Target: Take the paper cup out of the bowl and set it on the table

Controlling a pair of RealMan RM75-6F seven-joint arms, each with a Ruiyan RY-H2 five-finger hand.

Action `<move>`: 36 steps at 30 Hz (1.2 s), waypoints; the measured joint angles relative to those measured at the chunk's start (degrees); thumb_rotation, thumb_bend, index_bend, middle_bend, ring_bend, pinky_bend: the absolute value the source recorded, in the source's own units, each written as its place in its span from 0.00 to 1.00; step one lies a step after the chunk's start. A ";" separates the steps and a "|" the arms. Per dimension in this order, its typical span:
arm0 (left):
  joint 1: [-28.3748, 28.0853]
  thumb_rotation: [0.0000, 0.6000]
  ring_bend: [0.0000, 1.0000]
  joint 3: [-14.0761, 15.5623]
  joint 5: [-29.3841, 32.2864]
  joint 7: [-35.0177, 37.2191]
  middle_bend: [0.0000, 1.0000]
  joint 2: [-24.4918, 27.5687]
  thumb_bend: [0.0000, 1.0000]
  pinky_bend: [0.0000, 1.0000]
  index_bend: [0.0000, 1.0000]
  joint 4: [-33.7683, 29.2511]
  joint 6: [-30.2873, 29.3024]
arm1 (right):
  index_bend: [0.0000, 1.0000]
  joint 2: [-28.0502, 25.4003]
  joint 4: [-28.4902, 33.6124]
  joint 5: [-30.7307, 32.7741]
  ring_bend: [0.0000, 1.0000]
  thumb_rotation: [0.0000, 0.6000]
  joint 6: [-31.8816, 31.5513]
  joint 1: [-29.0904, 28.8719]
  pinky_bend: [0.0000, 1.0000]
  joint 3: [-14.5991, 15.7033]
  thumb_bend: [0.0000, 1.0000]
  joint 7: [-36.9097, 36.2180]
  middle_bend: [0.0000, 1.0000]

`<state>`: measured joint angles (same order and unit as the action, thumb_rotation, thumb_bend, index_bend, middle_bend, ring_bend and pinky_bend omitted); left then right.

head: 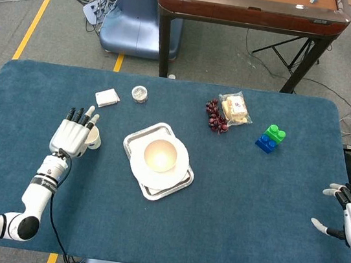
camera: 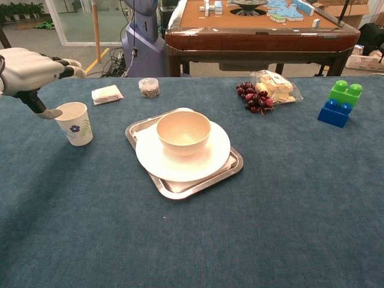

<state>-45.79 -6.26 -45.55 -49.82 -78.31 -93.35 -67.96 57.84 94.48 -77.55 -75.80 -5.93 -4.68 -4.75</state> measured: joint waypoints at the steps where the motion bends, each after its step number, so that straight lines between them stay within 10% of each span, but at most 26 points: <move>1: 0.56 1.00 0.00 -0.05 -0.61 0.99 0.00 0.60 0.32 0.07 0.05 -0.73 -0.48 | 0.34 0.03 0.00 -0.01 0.11 1.00 0.00 -0.01 0.24 0.01 0.00 0.07 0.24; 19: 18.55 1.00 0.00 5.49 -23.18 18.67 0.00 8.66 0.32 0.07 0.03 -4.45 -20.47 | 0.34 1.20 -0.05 0.40 0.12 1.00 0.48 -0.40 0.24 0.29 0.00 3.23 0.25; 36: 33.23 1.00 0.01 9.79 -29.64 24.24 0.07 7.36 0.32 0.07 0.06 -0.83 -29.02 | 0.34 1.84 1.14 -0.12 0.12 1.00 -0.42 -0.23 0.24 0.87 0.00 6.85 0.25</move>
<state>-12.57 3.54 -75.19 -25.58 -70.95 -94.18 -96.98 59.68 95.62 -77.67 -76.22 -6.16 -3.81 2.10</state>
